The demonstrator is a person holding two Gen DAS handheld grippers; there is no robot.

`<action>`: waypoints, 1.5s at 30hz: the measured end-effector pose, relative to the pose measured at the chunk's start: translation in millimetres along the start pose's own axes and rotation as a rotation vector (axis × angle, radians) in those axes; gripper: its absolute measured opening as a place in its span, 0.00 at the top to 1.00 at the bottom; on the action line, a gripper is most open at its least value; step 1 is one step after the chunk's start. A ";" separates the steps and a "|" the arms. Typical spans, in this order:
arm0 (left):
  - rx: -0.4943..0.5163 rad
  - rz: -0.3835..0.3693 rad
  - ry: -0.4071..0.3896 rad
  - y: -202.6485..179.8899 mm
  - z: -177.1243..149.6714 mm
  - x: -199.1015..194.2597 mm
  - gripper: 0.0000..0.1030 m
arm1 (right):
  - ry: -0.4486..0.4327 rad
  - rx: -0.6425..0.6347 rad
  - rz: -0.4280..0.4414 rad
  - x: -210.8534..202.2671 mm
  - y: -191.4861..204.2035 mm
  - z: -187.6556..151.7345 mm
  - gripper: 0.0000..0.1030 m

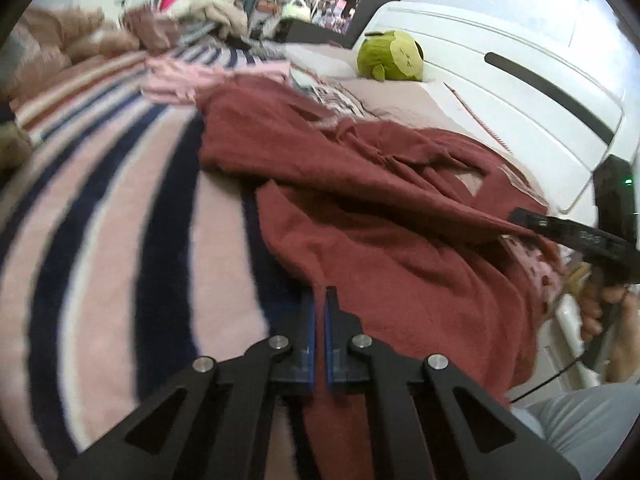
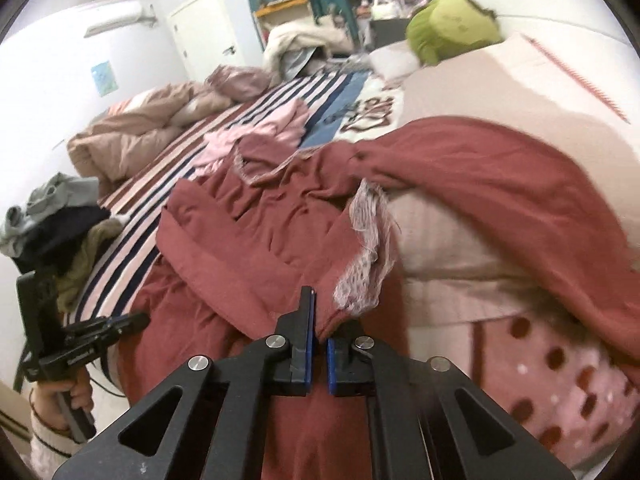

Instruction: Fold small clothes

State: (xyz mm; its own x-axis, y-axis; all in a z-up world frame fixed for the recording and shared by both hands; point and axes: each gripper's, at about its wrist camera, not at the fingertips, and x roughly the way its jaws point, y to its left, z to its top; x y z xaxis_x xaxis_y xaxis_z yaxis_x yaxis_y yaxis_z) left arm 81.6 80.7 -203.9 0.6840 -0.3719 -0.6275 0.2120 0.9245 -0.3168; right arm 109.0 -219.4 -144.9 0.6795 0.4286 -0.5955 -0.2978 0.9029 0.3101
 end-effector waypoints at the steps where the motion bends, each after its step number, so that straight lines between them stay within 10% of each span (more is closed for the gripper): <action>1: -0.003 0.017 -0.015 3.1 1.4 -5.6 0.99 | -0.011 0.002 -0.002 -5.4 -1.3 -2.0 1.00; 12: 0.011 0.191 0.043 46.7 0.4 -30.9 0.94 | 0.090 -0.040 0.032 -7.5 2.9 -23.6 1.00; 14: 0.034 0.170 0.048 45.1 1.3 -30.6 0.67 | 0.145 -0.033 0.083 -2.7 2.0 -28.0 0.98; 15: 0.028 0.140 0.034 46.3 4.2 -33.6 0.51 | 0.155 -0.029 0.104 -1.7 0.5 -28.7 0.91; 18: 0.012 0.073 0.004 47.5 17.5 -39.1 0.49 | 0.155 -0.024 0.125 -1.8 -3.4 -30.3 0.42; 23: 0.042 0.062 -0.021 39.7 36.8 -36.7 0.49 | 0.174 0.064 0.181 22.2 -18.5 -21.7 0.47; 26: 0.040 0.045 -0.022 35.6 38.4 -34.5 0.49 | 0.206 0.103 0.142 40.2 -28.0 -21.4 0.98; 45: 0.137 0.055 0.093 19.6 62.1 8.8 0.49 | -0.110 -0.041 -0.087 -73.5 -16.5 -1.0 1.00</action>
State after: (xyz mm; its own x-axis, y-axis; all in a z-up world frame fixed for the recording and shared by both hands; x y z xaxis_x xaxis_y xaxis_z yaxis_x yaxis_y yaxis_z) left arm 135.1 100.6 -171.4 0.6312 -0.3203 -0.7064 0.2731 0.9442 -0.1841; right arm 63.4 -265.8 -107.0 0.7726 0.3448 -0.5331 -0.2606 0.9379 0.2290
